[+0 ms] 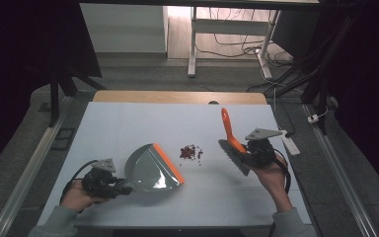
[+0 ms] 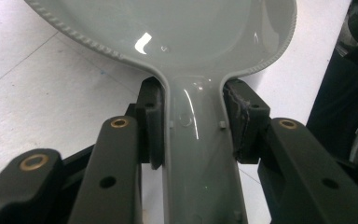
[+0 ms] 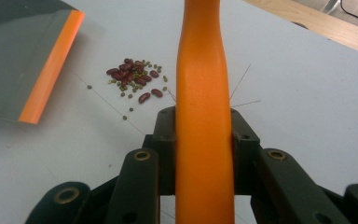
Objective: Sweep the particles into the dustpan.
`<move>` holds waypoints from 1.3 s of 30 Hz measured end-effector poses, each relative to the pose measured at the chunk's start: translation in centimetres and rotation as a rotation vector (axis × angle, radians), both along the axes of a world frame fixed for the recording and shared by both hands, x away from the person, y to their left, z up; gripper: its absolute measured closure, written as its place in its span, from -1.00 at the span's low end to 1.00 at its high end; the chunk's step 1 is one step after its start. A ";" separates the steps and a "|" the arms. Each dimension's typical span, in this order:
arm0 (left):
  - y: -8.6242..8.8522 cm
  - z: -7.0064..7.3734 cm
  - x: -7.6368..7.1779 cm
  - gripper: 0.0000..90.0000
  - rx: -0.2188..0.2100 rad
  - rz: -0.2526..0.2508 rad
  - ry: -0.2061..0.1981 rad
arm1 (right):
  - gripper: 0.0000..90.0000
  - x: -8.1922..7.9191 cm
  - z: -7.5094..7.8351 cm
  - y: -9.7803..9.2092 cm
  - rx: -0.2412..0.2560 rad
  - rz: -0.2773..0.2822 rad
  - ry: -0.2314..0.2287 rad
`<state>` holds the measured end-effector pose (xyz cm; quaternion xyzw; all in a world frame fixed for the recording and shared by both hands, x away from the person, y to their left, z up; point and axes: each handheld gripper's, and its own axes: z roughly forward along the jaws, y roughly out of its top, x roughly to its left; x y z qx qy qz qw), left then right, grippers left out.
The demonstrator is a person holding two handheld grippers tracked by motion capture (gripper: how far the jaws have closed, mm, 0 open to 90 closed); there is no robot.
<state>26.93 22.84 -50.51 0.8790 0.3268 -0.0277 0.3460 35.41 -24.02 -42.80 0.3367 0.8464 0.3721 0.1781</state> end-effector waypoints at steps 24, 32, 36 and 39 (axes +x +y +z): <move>-0.4 -0.3 0.6 0.37 -0.011 -0.002 0.010 | 0.57 5.3 -0.2 5.3 -0.041 0.016 0.032; -0.8 -0.5 0.8 0.37 -0.007 -0.005 0.029 | 0.57 7.0 -0.8 6.0 -0.064 -0.011 0.044; -1.0 -0.7 1.1 0.37 -0.004 -0.007 0.040 | 0.57 7.9 -1.0 6.2 -0.087 -0.022 0.050; -1.1 -0.8 1.2 0.37 -0.002 -0.012 0.045 | 0.57 8.4 -1.2 6.4 -0.088 -0.030 0.057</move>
